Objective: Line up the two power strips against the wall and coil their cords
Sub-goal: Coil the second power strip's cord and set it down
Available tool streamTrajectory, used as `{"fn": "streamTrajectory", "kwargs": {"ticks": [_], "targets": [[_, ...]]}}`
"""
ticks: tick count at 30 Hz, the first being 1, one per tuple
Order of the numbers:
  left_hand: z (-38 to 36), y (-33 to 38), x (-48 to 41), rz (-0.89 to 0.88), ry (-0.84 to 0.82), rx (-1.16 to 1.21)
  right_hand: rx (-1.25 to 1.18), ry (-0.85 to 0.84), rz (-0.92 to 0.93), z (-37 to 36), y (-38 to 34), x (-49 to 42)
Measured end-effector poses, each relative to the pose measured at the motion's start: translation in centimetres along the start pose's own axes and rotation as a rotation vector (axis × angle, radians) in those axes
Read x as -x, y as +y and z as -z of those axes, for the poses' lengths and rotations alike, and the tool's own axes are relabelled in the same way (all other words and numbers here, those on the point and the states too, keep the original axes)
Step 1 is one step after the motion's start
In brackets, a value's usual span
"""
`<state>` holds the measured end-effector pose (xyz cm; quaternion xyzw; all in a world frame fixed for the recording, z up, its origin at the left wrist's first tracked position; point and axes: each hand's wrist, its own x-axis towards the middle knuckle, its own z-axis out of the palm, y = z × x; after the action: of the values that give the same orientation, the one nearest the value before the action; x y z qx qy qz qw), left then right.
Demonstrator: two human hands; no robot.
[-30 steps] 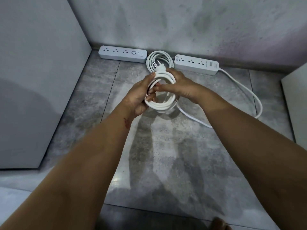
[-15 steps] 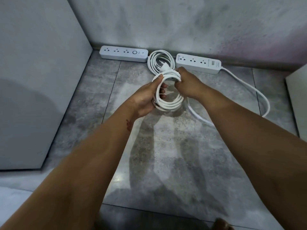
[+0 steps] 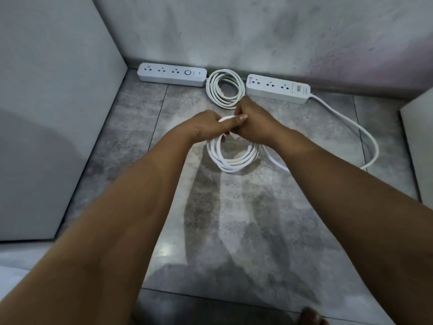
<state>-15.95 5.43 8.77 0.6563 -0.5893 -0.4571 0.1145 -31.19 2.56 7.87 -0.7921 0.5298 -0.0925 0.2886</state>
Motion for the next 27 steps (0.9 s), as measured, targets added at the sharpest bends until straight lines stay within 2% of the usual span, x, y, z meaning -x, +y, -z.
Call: {"fn": "streamTrajectory", "kwargs": {"ticks": [3,5,10,14,18,20,22,24,27], "targets": [[-0.2,-0.2,0.3,-0.020,-0.083,0.110,-0.036,0.079,-0.030,0.3,0.5,0.6],[-0.4,-0.4,0.4,-0.039,-0.072,0.212,-0.097,0.118,-0.062,0.5,0.5,0.6],[-0.9,-0.5,0.6,-0.045,0.047,0.394,-0.260,0.034,-0.233,0.8,1.6,1.0],[-1.3,-0.1,0.8,-0.061,0.147,0.478,-0.535,-0.024,-0.384,0.4,2.1,2.2],[-2.0,0.1,1.0,-0.011,0.267,0.599,-0.717,-0.071,-0.415,0.6,2.0,2.7],[-2.5,0.1,1.0,0.017,0.314,0.679,-0.679,-0.025,-0.428,0.5,2.0,2.0],[-3.1,0.2,1.1,0.076,0.276,0.767,-0.525,0.027,-0.398,0.3,2.1,1.1],[-3.4,0.2,1.3,0.155,0.163,0.787,-0.406,0.048,-0.358,0.3,2.3,0.7],[-2.7,-0.5,1.5,0.215,-0.021,0.626,-0.332,0.036,-0.343,0.3,2.8,1.1]]}}
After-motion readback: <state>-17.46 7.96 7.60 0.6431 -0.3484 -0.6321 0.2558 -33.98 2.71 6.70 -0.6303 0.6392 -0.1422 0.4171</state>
